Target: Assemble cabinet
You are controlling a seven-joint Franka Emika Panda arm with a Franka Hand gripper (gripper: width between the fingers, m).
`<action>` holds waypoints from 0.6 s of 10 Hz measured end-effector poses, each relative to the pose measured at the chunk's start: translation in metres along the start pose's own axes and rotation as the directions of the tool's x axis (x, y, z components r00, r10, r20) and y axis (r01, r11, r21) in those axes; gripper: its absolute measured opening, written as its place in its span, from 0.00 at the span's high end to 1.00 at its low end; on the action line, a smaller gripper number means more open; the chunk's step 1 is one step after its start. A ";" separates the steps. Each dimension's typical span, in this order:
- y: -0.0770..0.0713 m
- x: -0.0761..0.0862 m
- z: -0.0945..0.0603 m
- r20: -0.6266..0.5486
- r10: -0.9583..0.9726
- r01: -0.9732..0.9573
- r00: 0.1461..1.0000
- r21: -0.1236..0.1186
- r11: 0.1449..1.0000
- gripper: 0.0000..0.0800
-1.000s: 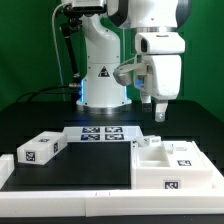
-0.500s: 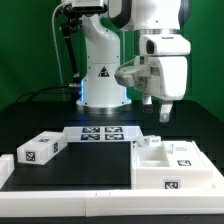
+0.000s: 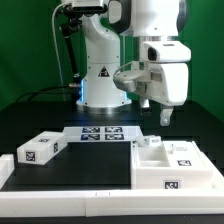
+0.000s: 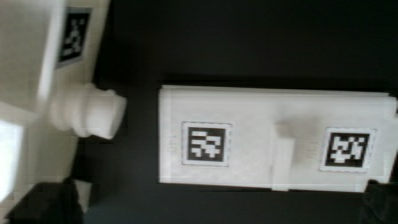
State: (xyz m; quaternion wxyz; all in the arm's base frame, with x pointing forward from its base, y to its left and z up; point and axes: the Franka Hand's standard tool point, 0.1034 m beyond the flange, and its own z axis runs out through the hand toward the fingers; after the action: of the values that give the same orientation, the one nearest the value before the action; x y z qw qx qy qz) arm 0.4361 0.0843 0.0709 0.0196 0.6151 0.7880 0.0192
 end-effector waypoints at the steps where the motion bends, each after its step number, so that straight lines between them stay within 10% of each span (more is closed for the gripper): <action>1: -0.003 0.000 0.002 -0.001 0.001 -0.001 1.000 0.007 1.000 0.00; 6: -0.020 0.005 0.028 -0.025 0.008 -0.007 1.000 0.054 0.999 0.00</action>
Offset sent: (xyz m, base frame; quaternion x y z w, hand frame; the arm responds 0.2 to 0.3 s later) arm -0.0079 0.0093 -0.0199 -0.0048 0.0258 -0.0079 0.9996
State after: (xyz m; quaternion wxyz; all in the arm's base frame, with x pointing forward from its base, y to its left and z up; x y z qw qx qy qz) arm 0.4171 0.0848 0.0421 -0.0069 0.6181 0.7860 0.0056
